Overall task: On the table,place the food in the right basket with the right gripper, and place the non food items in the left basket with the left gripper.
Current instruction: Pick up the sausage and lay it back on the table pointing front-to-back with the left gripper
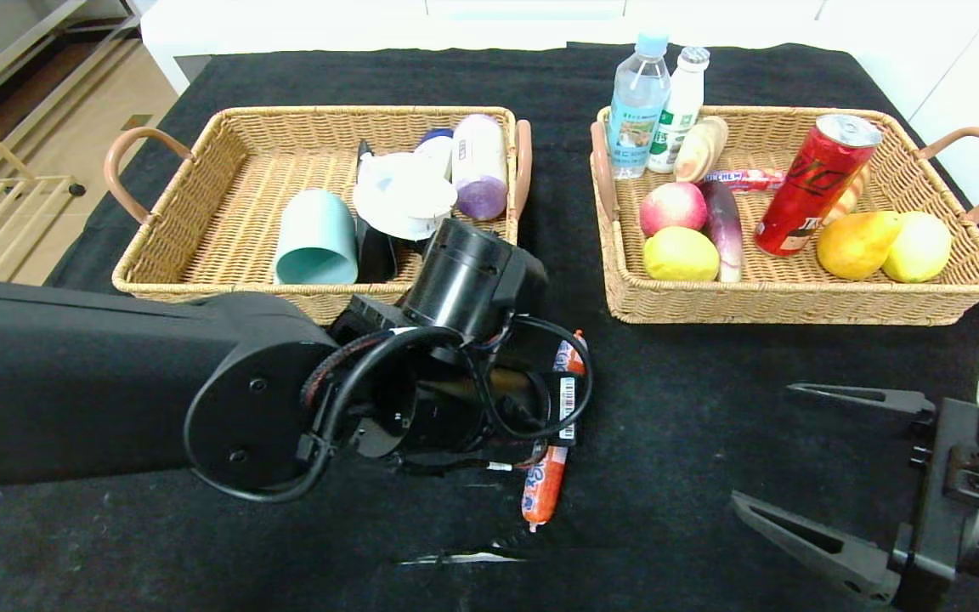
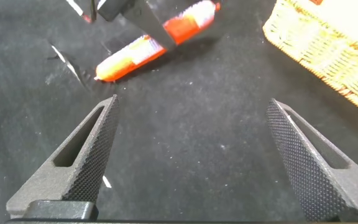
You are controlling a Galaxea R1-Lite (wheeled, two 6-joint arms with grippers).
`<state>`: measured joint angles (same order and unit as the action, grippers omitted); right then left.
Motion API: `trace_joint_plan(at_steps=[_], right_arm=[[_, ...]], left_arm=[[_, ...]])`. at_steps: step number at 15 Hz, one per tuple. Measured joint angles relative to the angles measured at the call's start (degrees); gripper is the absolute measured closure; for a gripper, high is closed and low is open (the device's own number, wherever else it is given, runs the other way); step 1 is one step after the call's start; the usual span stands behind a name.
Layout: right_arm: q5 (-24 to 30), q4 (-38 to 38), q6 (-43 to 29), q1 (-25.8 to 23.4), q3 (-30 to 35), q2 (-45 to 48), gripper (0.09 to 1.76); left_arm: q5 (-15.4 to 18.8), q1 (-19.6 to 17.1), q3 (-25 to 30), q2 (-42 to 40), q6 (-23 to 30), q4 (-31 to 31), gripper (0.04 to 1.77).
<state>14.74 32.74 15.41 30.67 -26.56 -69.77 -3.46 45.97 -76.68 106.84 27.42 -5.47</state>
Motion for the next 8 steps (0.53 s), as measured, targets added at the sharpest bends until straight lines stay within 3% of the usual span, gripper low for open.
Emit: trace_joint_plan(at_steps=[8], right_arm=[[0.0, 0.0, 0.0, 0.4, 0.2, -0.7, 0.14]], left_arm=[[-0.8, 0.0, -0.4, 1.4, 0.0, -0.3, 1.36]])
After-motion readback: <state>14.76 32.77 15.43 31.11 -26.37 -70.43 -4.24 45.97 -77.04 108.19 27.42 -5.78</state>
